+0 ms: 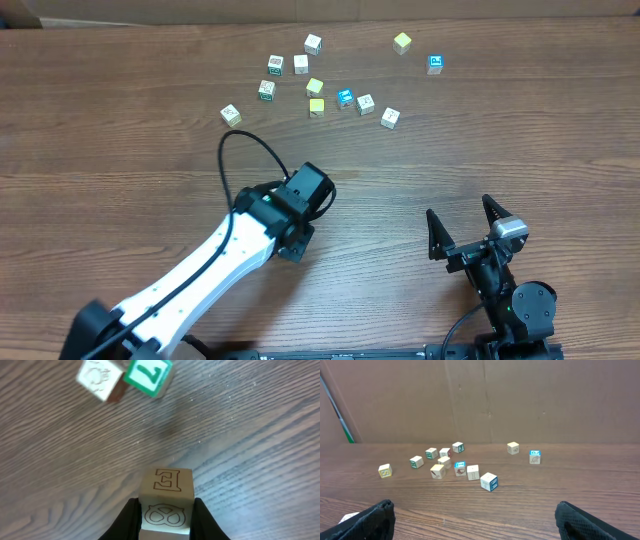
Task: Form a circle
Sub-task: 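Lower the E block beside the green 7 block with the left gripper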
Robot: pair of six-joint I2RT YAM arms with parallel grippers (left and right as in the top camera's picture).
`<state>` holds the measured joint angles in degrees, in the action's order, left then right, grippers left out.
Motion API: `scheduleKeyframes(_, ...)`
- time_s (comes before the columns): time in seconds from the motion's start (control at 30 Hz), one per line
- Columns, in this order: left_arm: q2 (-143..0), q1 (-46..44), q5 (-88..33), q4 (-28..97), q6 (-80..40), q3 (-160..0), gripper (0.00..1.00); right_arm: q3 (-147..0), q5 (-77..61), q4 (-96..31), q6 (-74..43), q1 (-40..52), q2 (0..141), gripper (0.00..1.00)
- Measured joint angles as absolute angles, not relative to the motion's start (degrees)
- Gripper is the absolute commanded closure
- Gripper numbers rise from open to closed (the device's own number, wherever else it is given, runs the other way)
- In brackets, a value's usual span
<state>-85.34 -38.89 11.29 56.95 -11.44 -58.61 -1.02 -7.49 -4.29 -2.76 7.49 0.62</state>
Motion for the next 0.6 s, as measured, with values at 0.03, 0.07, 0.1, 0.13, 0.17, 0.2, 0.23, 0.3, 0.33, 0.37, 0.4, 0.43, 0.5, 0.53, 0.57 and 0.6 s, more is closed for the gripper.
scheduleKeyframes(0.03,-86.63,-38.89,11.22,56.47,-10.87,-58.61,0.93,-1.02,-7.49,-4.25,-2.76,7.49,0.62,0.00)
scheduleKeyframes(0.07,-87.99,-38.89,11.16,55.92,-10.33,-58.61,0.93,-1.02,-7.49,-4.29,-2.76,7.49,0.62,0.00)
scheduleKeyframes(0.1,-89.38,-38.89,11.16,55.44,-9.78,-58.61,0.94,-1.02,-7.49,-4.29,-2.79,7.49,0.62,0.00)
scheduleKeyframes(0.13,-90.72,-38.89,11.16,55.16,-9.13,-58.61,0.94,-1.02,-7.49,-4.27,-2.79,7.49,0.62,0.00)
scheduleKeyframes(0.17,-92.05,-38.89,11.22,54.85,-8.51,-58.61,0.94,-1.02,-7.49,-4.27,-2.76,7.49,0.62,0.00)
scheduleKeyframes(0.2,-93.17,-38.89,11.42,54.61,-8.10,-58.61,0.94,-1.02,-7.49,-4.27,-2.79,7.49,0.62,0.00)
scheduleKeyframes(0.23,-94.37,-38.89,11.73,54.39,-7.64,-58.61,0.94,-1.02,-7.49,-4.27,-2.79,7.49,0.62,0.00)
scheduleKeyframes(0.3,-96.07,-38.89,12.32,53.87,-7.11,-58.61,0.92,-1.02,-7.51,-4.27,-2.79,7.49,0.62,0.00)
scheduleKeyframes(0.33,-96.66,-38.89,12.47,53.43,-6.96,-58.61,0.91,-1.02,-7.49,-4.29,-2.79,7.49,0.62,0.00)
scheduleKeyframes(0.37,-97.03,-38.89,12.60,52.86,-6.83,-58.57,0.90,-1.02,-7.46,-4.27,-2.79,7.49,0.62,0.00)
scheduleKeyframes(0.4,-97.23,-38.89,12.71,52.42,-6.81,-58.57,0.88,-1.02,-7.49,-4.25,-2.79,7.49,0.62,0.00)
scheduleKeyframes(0.43,-97.27,-38.89,12.73,51.90,-6.72,-58.57,0.87,-1.02,-7.49,-4.27,-2.76,7.49,0.62,0.00)
scheduleKeyframes(0.5,-97.27,-38.89,12.82,50.94,-6.39,-58.57,0.85,-1.02,-7.49,-4.27,-2.79,7.49,0.62,0.00)
scheduleKeyframes(0.53,-97.27,-38.89,12.88,50.63,-6.28,-58.57,0.85,-1.02,-7.49,-4.27,-2.79,7.49,0.62,0.00)
scheduleKeyframes(0.57,-97.27,-38.89,12.93,50.33,-6.13,-58.57,0.84,-1.02,-7.51,-4.29,-2.79,7.49,0.62,0.00)
scheduleKeyframes(0.6,-97.27,-38.89,12.99,50.04,-5.96,-58.57,0.84,-1.02,-7.49,-4.29,-2.79,7.49,0.62,0.00)
